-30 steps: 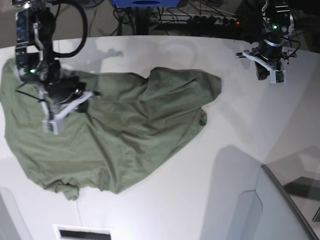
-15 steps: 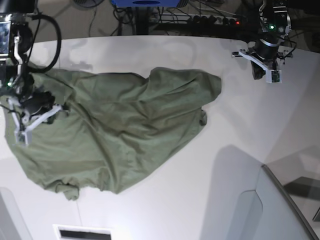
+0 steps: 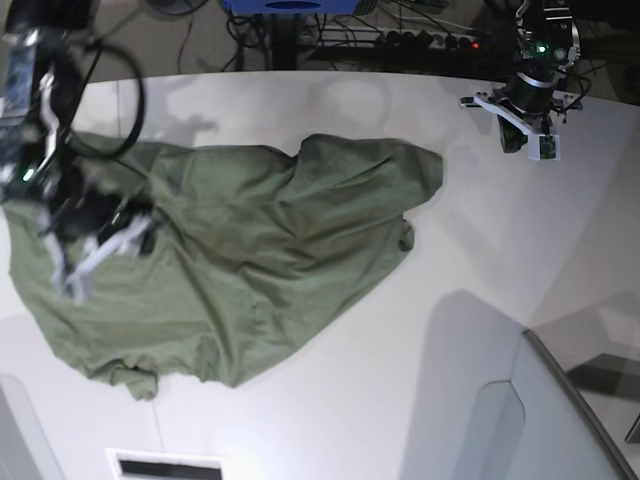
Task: Layout the t-shirt on the table in an organized manner, then fold the t-shirt properly
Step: 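Grasp the t-shirt edge with the right gripper and pull it outward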
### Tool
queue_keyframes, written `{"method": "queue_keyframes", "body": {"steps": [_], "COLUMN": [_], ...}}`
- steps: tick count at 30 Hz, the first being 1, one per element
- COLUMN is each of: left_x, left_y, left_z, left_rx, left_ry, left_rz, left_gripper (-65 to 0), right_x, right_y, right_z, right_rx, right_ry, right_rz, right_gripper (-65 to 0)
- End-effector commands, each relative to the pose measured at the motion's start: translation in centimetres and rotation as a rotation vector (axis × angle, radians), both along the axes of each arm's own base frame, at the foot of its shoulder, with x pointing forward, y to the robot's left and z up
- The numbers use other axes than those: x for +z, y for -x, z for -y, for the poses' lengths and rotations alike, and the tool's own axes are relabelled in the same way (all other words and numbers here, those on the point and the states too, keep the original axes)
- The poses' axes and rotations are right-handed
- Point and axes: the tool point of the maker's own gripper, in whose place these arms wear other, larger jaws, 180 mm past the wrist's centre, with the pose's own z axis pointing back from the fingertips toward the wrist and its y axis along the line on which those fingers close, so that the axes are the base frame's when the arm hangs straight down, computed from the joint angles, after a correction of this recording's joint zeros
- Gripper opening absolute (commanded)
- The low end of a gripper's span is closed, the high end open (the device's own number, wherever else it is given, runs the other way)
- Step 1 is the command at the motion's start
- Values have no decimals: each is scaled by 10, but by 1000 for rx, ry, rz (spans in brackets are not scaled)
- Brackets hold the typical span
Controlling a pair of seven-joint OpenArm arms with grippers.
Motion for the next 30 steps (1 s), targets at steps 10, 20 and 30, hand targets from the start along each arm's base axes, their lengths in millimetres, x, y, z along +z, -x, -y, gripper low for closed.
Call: {"method": "queue_keyframes", "body": {"steps": [10, 20, 30], "left_x": [24, 30, 62], "left_y": [-12, -10, -21], "left_z": [0, 25, 37], "left_rx": [-23, -94, -129], "left_ry": [-26, -7, -13], "left_rz": [146, 219, 298], "left_gripper": [-650, -650, -650], "right_x": [-10, -11, -8], "right_y": [18, 9, 5], "right_z": [-15, -10, -10], "right_rx": [21, -1, -5], "right_ry": [-2, 2, 3], "right_rz": [82, 117, 140], "right_gripper": [-650, -648, -648]}}
